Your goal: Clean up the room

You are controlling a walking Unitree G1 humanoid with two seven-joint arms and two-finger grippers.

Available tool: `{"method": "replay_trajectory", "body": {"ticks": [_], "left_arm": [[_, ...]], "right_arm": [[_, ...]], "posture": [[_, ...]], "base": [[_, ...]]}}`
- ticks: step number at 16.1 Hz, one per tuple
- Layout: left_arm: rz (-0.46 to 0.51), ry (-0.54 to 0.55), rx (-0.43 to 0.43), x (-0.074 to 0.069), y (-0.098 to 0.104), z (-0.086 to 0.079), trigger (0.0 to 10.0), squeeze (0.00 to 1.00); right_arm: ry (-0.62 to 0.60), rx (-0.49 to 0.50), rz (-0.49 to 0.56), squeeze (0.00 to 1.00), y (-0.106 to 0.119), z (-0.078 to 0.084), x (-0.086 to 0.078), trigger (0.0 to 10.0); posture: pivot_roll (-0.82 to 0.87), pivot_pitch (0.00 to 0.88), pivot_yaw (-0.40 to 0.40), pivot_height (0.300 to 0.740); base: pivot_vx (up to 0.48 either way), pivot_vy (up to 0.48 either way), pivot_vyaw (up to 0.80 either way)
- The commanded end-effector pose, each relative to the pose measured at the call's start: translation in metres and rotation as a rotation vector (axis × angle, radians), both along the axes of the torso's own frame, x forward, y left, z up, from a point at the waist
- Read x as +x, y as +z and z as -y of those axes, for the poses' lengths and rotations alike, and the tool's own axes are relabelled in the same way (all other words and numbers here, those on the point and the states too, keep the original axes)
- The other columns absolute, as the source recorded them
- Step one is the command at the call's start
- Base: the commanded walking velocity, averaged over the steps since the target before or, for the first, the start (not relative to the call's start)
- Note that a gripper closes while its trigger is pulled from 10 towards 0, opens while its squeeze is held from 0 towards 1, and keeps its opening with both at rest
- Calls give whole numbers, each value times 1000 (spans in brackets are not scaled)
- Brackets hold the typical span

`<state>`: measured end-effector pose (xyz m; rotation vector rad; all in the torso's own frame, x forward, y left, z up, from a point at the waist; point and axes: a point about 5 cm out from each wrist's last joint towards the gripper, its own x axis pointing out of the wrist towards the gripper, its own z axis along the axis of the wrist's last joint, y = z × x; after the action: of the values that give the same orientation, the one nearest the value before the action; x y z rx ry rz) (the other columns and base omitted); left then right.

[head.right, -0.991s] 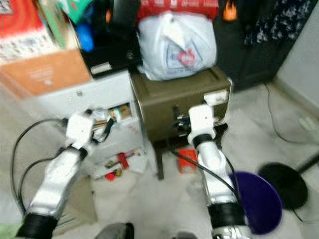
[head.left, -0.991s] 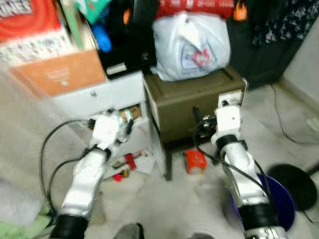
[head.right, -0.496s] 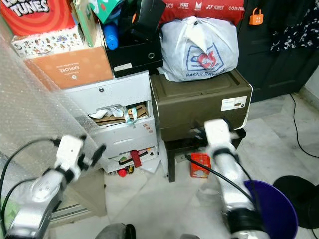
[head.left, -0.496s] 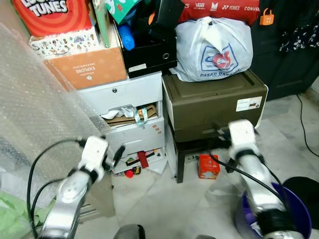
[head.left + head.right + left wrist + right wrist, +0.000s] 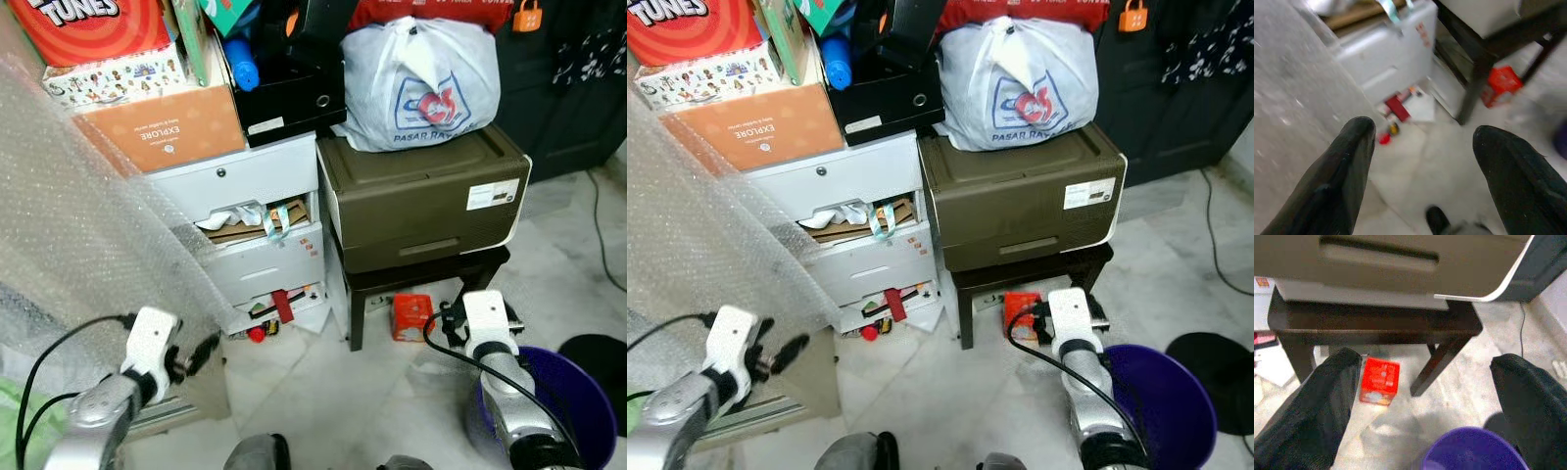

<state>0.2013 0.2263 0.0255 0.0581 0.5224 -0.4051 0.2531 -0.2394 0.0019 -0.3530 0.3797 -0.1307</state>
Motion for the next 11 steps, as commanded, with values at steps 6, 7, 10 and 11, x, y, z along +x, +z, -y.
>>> {"method": "replay_trajectory", "body": {"ticks": [6, 7, 10, 11], "left_arm": [[-370, 230, 97, -52, -74, -69, 10000, 0], [-415, 258, 119, -59, -79, -74, 10000, 0], [-470, 341, 249, -71, -83, -90, 10000, 0], [-474, 411, 313, -72, -81, -101, 10000, 0]], "right_arm": [[-120, 69, -119, 0, -26, 10, -19, 10000], [-127, 70, -146, 0, -30, 11, -23, 10000], [-156, 87, -244, 0, -43, 18, -39, 10000], [-173, 116, -312, 0, -51, 18, -46, 10000]], "posture": [[9, 117, 126, 740], [4, 116, 125, 740], [-20, 111, 103, 740], [-29, 106, 91, 740]], "base": [[0, 0, 0], [0, 0, 0], [0, 0, 0], [0, 0, 0]]}}
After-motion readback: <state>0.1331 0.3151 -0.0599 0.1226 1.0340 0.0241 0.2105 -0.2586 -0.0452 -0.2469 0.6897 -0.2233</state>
